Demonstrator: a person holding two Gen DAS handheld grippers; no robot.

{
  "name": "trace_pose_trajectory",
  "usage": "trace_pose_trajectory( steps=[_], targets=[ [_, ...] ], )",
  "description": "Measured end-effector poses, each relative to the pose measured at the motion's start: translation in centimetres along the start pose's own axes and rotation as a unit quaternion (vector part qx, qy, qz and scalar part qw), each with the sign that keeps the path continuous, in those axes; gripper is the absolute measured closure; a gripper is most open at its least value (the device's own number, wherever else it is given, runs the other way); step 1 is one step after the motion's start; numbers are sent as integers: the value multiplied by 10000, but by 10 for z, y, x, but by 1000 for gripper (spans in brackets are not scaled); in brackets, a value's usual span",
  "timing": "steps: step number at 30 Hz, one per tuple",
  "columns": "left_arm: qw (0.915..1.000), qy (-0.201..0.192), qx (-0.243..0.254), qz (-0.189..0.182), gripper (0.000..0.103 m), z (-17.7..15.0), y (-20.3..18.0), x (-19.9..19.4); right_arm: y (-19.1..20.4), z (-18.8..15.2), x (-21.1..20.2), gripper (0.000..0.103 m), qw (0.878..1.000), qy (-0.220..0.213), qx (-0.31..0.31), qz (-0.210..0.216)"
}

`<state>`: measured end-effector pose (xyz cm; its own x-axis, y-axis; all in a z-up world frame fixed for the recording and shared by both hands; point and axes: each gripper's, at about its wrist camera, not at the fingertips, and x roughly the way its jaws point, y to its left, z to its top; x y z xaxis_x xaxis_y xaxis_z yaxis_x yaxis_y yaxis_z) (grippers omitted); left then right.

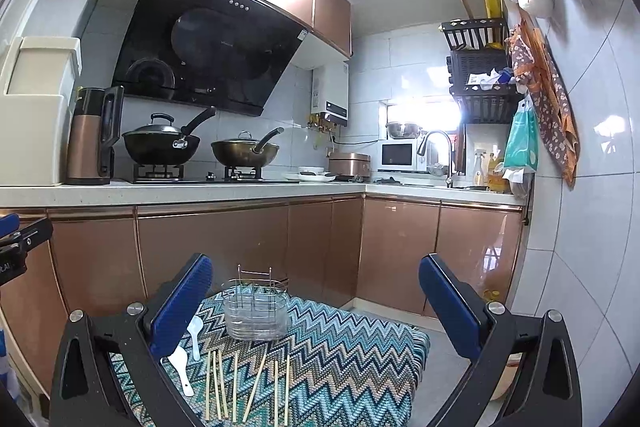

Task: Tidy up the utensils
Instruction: 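Lower the left tool to grasp a bamboo chopstick while the right tool grasps another chopstick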

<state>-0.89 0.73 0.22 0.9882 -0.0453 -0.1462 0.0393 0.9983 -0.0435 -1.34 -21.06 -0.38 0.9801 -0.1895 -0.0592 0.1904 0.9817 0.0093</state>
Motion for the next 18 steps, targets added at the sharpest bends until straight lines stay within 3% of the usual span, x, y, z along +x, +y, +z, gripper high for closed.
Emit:
trace_pose_trajectory(
  steps=[5, 8, 18],
  targets=[
    [9995, 304, -84, -43, 24, -2, 6, 20, -7, -7, 15, 0, 9998, 164, 59, 129],
    [9974, 689, -160, -169, 24, -9, 10, 41, -11, -14, 31, 0, 9990, 395, 96, 174],
    [9754, 2129, -376, -431, 24, -57, 14, 134, -24, -56, 115, 0, 9851, 1642, 184, 467]
  ],
)
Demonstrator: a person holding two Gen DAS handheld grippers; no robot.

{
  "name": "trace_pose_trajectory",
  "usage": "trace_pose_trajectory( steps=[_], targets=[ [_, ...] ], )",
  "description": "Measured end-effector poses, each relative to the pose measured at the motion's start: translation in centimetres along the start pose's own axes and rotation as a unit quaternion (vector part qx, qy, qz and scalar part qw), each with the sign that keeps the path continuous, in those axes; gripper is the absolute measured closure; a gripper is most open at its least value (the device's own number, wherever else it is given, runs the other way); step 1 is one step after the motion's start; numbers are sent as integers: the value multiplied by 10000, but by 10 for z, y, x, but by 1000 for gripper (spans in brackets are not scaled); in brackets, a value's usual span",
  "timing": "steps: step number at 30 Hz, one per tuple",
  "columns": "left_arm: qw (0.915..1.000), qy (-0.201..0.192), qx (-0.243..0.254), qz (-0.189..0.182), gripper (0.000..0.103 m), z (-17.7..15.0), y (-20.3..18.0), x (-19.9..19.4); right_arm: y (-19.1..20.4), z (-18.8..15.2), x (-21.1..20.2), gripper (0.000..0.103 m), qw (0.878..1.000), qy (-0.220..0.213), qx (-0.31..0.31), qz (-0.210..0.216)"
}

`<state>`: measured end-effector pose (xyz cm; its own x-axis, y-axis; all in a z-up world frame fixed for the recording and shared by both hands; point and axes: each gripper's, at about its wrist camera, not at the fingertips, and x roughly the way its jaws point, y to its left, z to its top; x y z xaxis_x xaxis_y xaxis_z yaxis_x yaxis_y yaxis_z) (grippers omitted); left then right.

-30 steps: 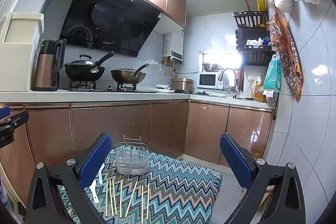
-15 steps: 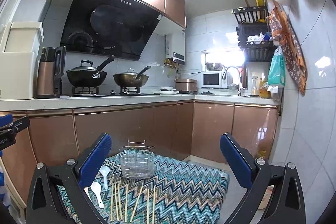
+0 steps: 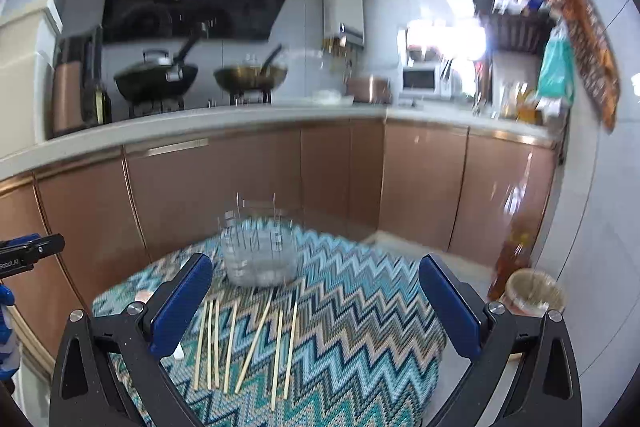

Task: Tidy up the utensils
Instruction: 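Lower the left tool to grasp a bamboo chopstick while the right tool grasps another chopstick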

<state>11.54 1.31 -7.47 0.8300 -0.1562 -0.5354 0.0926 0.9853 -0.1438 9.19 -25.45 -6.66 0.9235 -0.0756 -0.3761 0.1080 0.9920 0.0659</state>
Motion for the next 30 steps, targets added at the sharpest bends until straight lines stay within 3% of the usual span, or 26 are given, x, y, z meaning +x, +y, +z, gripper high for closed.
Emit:
trace_pose_trajectory(
  steps=[4, 7, 11, 14, 19, 23, 30],
  targets=[
    [9975, 630, -120, -296, 25, -6, -2, 47, -9, -9, 46, 2, 9973, 677, 130, 249],
    [9915, 1153, -202, -564, 29, -10, -9, 82, -14, -19, 81, 17, 9909, 1193, 200, 590],
    [9760, 1973, -237, -894, 65, -14, -24, 131, -16, -31, 120, 43, 9798, 1772, 190, 911],
    [9656, 2390, -355, -956, 68, -16, -30, 159, -16, -37, 145, 52, 9715, 2081, 167, 1124],
    [9457, 3044, -495, -1029, 75, -17, -44, 210, -25, -43, 178, 59, 9587, 2463, 224, 1402],
    [9314, 3489, -592, -851, 82, -25, -50, 243, -29, -51, 199, 60, 9515, 2684, 176, 1495],
    [9212, 3807, -644, -480, 91, -34, -53, 272, -32, -63, 221, 60, 9423, 2933, 76, 1615]
  ],
)
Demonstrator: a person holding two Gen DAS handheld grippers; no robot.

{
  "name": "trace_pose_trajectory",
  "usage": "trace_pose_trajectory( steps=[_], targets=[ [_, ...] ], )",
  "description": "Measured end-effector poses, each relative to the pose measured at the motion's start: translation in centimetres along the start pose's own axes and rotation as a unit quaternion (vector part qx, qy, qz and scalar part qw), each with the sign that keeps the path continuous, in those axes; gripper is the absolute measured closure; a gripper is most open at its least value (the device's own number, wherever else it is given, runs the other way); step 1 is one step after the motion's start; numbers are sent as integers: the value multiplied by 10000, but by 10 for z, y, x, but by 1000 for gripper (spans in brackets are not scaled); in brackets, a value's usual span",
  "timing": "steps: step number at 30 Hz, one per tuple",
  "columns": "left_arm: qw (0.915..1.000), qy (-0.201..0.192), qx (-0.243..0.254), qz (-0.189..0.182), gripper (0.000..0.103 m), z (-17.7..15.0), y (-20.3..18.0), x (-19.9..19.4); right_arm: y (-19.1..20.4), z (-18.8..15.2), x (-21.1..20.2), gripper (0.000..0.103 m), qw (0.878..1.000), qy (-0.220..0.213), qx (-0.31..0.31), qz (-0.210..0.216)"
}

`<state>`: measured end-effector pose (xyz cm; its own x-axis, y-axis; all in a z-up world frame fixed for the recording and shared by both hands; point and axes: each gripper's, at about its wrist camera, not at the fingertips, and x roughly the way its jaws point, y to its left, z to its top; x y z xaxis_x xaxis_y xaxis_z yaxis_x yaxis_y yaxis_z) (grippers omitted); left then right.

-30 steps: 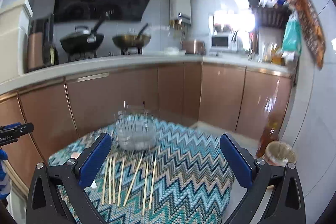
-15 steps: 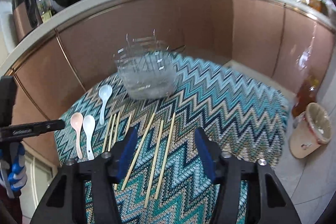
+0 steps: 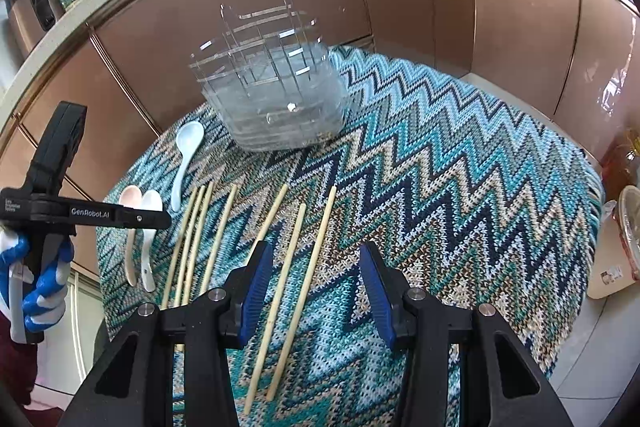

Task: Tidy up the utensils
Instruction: 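Lower the left tool to grasp a bamboo chopstick while the right tool grasps another chopstick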

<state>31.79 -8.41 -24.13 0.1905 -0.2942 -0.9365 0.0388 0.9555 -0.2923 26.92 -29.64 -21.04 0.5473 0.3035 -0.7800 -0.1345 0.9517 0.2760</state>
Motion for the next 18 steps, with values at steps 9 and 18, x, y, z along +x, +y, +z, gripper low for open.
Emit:
trace_pose_trajectory(
  steps=[9, 18],
  targets=[
    [9995, 201, -147, 216, 93, 8, 1, 20, -7, 3, 18, 60, 9998, 177, -38, 109],
    [9986, 324, -286, 312, 93, 10, -3, 34, -12, 22, 43, 73, 9979, 557, -43, 320]
  ],
)
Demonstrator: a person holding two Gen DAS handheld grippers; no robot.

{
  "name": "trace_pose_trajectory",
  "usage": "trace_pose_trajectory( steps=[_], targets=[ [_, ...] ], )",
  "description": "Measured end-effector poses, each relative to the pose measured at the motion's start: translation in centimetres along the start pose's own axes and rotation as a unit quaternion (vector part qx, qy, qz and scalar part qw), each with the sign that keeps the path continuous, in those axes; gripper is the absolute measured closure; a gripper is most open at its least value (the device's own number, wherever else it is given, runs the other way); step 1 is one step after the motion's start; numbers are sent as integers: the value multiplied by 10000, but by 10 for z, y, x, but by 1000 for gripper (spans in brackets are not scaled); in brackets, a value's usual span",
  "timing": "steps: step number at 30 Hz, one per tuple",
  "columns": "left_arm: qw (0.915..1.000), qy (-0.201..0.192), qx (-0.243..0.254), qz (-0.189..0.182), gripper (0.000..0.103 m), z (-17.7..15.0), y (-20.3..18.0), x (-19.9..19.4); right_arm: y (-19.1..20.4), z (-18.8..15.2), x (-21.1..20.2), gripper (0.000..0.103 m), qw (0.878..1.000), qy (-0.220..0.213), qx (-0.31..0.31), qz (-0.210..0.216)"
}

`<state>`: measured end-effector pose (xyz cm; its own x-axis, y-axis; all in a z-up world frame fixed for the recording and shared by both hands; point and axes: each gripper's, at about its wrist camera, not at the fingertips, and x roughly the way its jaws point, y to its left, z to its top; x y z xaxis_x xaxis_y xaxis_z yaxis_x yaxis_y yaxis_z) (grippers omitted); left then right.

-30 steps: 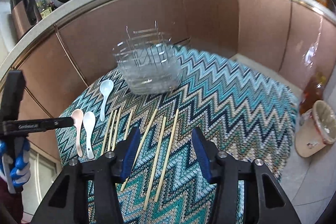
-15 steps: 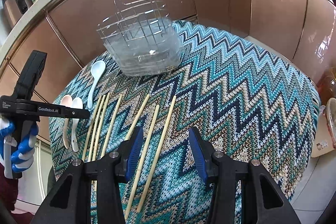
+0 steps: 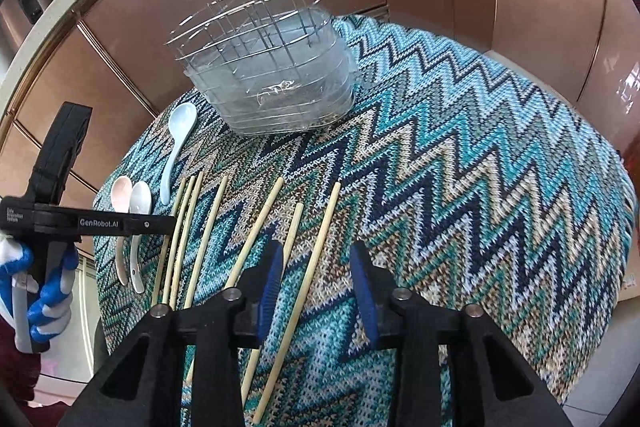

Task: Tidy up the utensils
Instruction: 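Lower the left tool to grasp a bamboo chopstick while the right tool grasps another chopstick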

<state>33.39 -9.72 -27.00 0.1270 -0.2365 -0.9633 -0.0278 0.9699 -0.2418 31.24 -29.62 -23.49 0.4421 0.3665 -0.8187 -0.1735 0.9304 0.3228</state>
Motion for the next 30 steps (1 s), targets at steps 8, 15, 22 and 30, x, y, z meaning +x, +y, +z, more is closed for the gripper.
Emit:
trace_pose_trajectory(
  steps=[8, 15, 22, 30],
  targets=[
    [10000, 28, -41, -47, 94, 0, 4, 0, -6, 24, 29, 82, 9991, 406, 101, 75],
    [9999, 51, -19, -90, 94, 0, 5, 0, 3, 30, 60, 90, 9958, 859, -79, -302],
    [9998, 27, -87, -151, 97, 0, 7, -2, 16, 30, 67, 94, 9951, 870, -105, -462],
    [9995, -248, 38, -216, 98, -13, 0, -23, 21, 14, 18, 97, 9979, 423, -227, -428]
  ],
)
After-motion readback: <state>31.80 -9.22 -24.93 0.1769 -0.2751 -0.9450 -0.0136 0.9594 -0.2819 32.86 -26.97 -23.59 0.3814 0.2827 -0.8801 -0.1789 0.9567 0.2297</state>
